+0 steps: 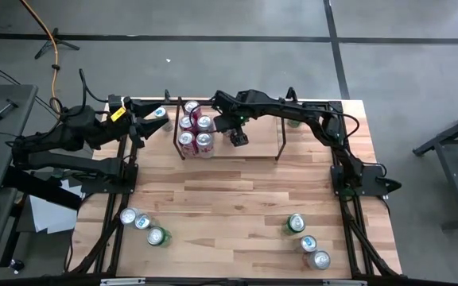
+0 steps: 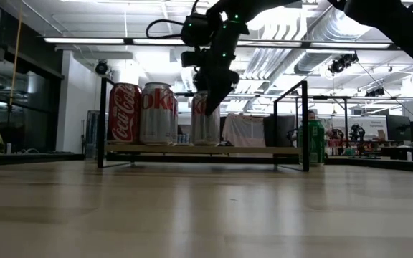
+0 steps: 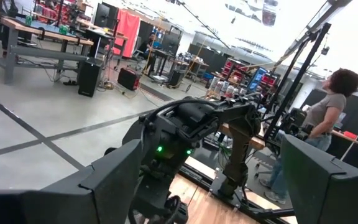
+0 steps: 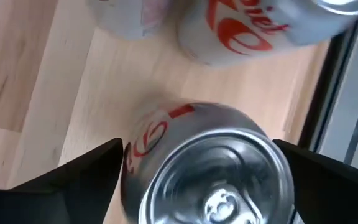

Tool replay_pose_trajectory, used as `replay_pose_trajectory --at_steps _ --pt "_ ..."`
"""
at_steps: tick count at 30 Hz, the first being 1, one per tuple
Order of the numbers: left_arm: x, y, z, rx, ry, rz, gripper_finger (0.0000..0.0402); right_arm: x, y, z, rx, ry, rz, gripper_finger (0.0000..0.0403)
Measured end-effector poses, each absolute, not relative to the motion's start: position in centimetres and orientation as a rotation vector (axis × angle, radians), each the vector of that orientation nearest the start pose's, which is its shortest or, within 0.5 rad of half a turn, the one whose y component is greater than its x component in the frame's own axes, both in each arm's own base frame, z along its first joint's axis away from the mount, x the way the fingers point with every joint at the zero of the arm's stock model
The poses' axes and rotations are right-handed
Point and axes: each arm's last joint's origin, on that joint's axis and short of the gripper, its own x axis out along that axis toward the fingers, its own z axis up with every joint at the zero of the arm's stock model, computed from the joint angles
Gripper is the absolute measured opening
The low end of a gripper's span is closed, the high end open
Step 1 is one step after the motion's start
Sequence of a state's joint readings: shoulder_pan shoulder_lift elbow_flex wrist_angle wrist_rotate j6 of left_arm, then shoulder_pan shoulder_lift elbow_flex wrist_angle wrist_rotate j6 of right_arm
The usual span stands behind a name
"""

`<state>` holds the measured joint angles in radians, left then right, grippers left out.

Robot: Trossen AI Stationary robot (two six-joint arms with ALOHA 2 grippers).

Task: Place canned beverage on shelf
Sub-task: Put the silver soda can on the shelf aligned with the other silver soda cans

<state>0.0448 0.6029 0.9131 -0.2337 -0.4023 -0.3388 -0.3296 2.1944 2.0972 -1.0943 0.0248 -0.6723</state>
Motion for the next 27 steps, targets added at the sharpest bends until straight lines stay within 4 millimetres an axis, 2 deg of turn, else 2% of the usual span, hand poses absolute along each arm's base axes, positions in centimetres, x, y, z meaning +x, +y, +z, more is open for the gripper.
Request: replay_pose_trajectory --at_steps 6,15,20,27 --pt "11.1 1.6 39.2 -0.346 -0.151 0.430 0.0296 42.6 -14.9 28.4 -0.417 1.193 0.082 0.0394" --pt "11.1 1.6 39.2 -0.347 -0.152 0.430 0.0296 40.1 -14.4 33.2 -0.397 1.099 0.027 0.0394" --pt "11.1 1.6 39.2 -0.346 -0.151 0.431 0.0296 38.0 -14.0 35.6 -0.304 1.081 -0.033 0.0394" --pt "11.1 1.6 39.2 -0.346 -0.151 0.431 0.0296 34.9 -13.0 37.0 -0.119 1.176 -0.013 0.0394"
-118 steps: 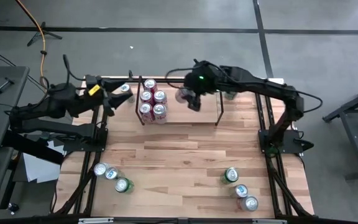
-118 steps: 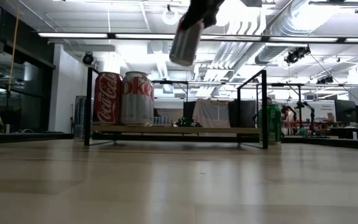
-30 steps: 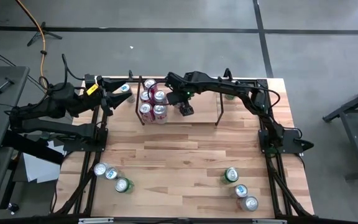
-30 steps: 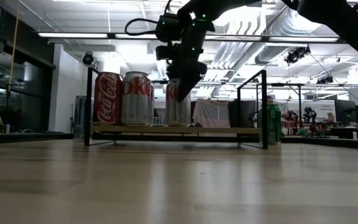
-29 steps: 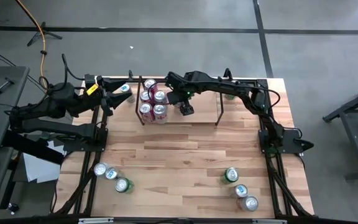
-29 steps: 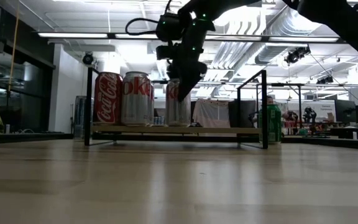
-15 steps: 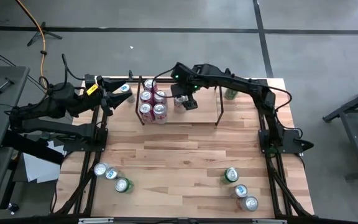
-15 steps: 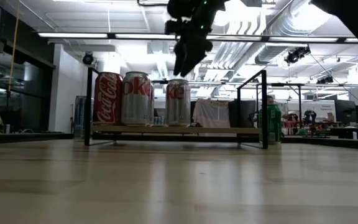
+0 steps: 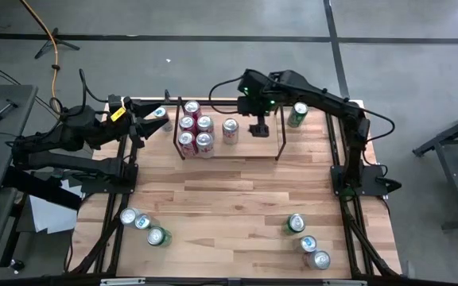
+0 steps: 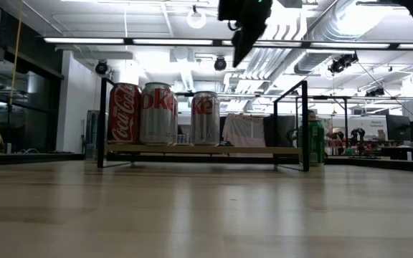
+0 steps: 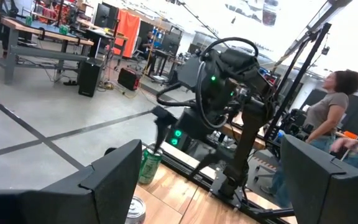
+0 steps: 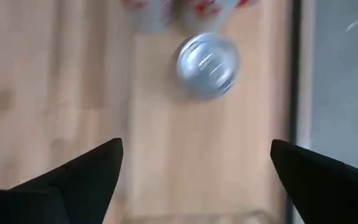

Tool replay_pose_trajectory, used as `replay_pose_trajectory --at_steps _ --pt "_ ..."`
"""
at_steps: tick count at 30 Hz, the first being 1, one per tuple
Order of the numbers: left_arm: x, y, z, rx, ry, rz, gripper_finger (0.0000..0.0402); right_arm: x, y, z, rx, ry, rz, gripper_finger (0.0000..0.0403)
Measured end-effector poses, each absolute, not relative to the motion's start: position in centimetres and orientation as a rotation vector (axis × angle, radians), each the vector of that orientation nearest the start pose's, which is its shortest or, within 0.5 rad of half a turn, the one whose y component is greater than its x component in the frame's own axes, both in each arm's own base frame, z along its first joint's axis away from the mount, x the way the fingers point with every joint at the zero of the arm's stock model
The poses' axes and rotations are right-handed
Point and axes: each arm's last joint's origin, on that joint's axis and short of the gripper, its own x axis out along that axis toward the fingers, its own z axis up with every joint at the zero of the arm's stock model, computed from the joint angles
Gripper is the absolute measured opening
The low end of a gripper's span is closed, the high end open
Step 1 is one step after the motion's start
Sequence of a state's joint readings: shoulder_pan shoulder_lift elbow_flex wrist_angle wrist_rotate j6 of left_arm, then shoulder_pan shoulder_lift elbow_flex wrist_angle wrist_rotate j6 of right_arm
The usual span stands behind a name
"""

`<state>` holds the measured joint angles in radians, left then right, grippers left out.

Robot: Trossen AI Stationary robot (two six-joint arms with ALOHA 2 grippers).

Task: Place canned beverage on shelf
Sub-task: Put the silver soda can on the shelf aligned with the other silver soda cans

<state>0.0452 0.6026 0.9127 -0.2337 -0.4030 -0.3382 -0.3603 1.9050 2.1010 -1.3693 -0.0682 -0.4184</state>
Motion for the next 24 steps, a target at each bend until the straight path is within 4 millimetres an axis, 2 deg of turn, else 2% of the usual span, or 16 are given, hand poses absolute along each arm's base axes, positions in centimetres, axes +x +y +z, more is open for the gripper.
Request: replay_pose_trajectory --at_steps 6,10,17,20,24 --pt "11.1 1.6 39.2 -0.347 -0.151 0.431 0.0296 33.3 -11.8 36.6 0.135 1.297 0.123 0.0394" --pt "11.1 1.6 39.2 -0.347 -0.151 0.432 0.0296 33.4 -11.5 35.4 0.258 1.339 0.095 0.0394" --pt "11.1 1.7 39.2 -0.347 -0.151 0.437 0.0296 34.5 -10.6 31.3 0.308 1.406 0.075 0.0383" --pt "11.1 1.7 39.2 -0.347 -0.150 0.437 0.0296 35.6 -10.0 30.2 0.276 1.359 0.018 0.0344" --pt "11.1 1.7 39.2 -0.347 -0.150 0.437 0.0296 37.1 -9.4 29.5 0.205 1.267 -0.082 0.0234"
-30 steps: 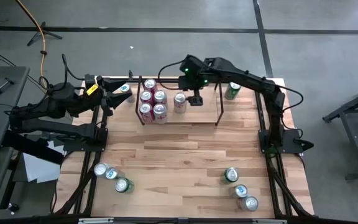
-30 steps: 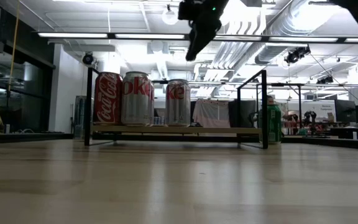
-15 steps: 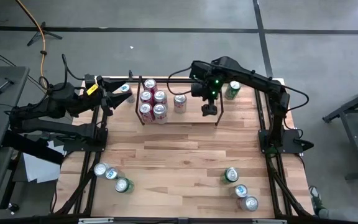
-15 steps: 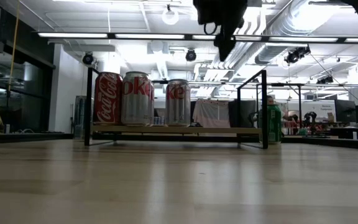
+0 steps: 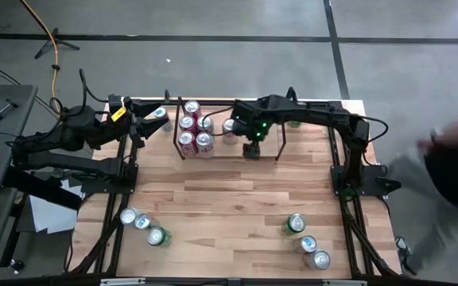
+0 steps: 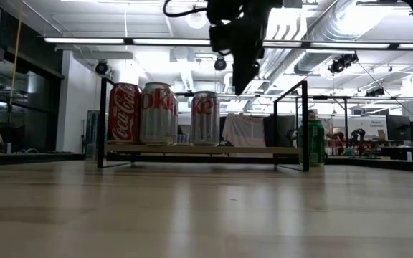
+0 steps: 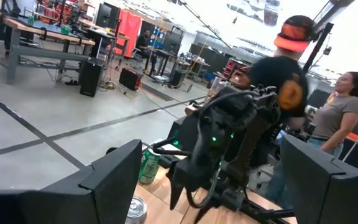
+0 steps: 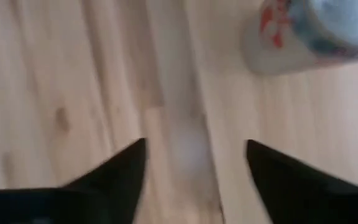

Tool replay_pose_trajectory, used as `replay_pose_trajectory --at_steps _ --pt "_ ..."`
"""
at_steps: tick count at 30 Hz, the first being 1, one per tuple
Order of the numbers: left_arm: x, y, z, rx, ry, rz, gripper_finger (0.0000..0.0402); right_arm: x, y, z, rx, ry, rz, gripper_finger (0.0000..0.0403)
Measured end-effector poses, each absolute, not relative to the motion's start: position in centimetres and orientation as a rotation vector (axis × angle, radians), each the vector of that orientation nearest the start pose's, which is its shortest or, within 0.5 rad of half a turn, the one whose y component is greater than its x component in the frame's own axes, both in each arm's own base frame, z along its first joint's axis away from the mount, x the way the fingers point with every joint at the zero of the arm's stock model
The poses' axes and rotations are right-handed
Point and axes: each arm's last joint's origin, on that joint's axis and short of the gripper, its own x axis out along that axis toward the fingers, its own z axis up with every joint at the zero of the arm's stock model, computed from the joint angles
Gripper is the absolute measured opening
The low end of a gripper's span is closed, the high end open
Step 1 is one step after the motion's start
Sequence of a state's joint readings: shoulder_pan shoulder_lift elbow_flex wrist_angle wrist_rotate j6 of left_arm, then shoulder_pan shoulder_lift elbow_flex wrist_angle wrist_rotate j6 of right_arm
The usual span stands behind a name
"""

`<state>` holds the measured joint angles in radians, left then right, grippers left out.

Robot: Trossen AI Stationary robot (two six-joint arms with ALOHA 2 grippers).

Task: Place canned beverage on shelf
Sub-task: Put the silver soda can on the shelf aligned with the other silver soda cans

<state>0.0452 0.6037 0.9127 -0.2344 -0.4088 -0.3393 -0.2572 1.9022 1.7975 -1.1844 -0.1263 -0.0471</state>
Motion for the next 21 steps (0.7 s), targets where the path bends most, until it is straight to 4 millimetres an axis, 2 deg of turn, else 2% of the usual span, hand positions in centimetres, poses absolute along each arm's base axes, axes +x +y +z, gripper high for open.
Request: replay_pose_trajectory --at_steps 4,6,10,14,17,21 --pt "11.1 1.7 39.2 -0.347 -0.150 0.442 0.0296 37.4 -9.2 28.4 0.200 1.266 -0.164 0.0068" --pt "11.1 1.7 39.2 -0.346 -0.146 0.445 0.0296 37.4 -9.2 27.6 0.227 1.261 -0.184 0.0019" --pt "11.3 1.7 39.1 -0.344 -0.140 0.446 0.0296 38.0 -9.1 25.4 0.293 1.206 -0.266 0.0027" --pt "11.3 1.7 39.1 -0.344 -0.137 0.447 0.0296 38.5 -9.3 23.8 0.310 1.115 -0.354 0.0004" --pt "11.5 1.7 39.0 -0.342 -0.134 0.461 0.0296 38.9 -9.5 23.5 0.325 1.059 -0.401 0.0005" --pt "11.6 1.7 39.0 -0.342 -0.130 0.463 0.0296 38.9 -9.6 23.6 0.221 1.047 -0.527 0.0002"
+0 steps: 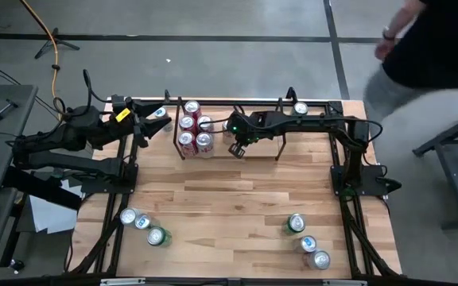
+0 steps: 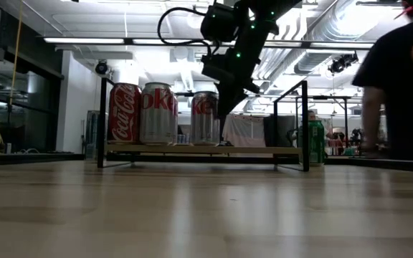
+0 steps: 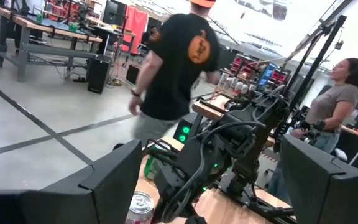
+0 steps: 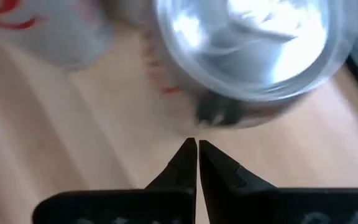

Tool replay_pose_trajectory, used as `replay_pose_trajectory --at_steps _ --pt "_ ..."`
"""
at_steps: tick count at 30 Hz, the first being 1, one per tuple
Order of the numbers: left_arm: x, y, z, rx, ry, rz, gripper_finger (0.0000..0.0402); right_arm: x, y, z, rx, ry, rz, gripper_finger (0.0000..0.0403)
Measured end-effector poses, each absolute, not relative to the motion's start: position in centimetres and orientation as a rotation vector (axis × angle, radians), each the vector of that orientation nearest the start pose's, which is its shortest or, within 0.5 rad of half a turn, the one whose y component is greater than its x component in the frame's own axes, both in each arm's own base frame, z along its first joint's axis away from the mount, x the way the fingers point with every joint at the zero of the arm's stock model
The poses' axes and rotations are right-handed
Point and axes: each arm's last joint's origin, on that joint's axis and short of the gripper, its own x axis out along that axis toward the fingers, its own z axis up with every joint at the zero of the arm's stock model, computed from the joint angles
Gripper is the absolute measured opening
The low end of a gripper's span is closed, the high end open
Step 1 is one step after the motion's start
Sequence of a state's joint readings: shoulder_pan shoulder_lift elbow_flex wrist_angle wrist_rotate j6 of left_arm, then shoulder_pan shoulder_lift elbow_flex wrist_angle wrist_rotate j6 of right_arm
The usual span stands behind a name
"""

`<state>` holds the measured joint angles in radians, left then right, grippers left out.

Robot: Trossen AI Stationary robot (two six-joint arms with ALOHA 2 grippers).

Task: Place canned beverage on shelf
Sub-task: Put the silver soda can on the shelf aligned with the other silver soda cans

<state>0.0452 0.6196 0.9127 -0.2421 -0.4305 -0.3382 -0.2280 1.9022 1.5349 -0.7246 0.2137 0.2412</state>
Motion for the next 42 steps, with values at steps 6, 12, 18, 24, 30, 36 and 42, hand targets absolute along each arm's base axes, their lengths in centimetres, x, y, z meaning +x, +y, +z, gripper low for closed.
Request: replay_pose_trajectory --at_steps 6,12,18,24,30,36,42 --pt "11.6 1.7 39.0 -0.341 -0.128 0.463 0.0296 39.8 -9.9 23.9 0.206 0.947 -0.531 0.0000" --pt "11.6 1.7 39.0 -0.342 -0.132 0.464 0.0296 40.5 -10.6 24.0 0.203 0.856 -0.572 0.0000" --pt "11.6 1.7 39.0 -0.343 -0.132 0.464 0.0296 40.8 -12.0 23.8 0.215 0.807 -0.603 0.0000" --pt "11.6 1.7 39.0 -0.343 -0.133 0.464 0.0296 40.9 -13.1 23.7 0.223 0.772 -0.636 0.0000" --pt "11.6 1.7 39.0 -0.344 -0.133 0.464 0.0296 40.9 -14.2 24.0 0.231 0.722 -0.657 0.0000" --pt "11.7 1.7 39.0 -0.345 -0.132 0.464 0.0296 41.3 -15.2 24.0 0.276 0.641 -0.674 0.0000" --pt "11.8 1.8 39.0 -0.345 -0.131 0.466 0.0296 42.3 -15.4 22.7 0.304 0.608 -0.645 0.0000"
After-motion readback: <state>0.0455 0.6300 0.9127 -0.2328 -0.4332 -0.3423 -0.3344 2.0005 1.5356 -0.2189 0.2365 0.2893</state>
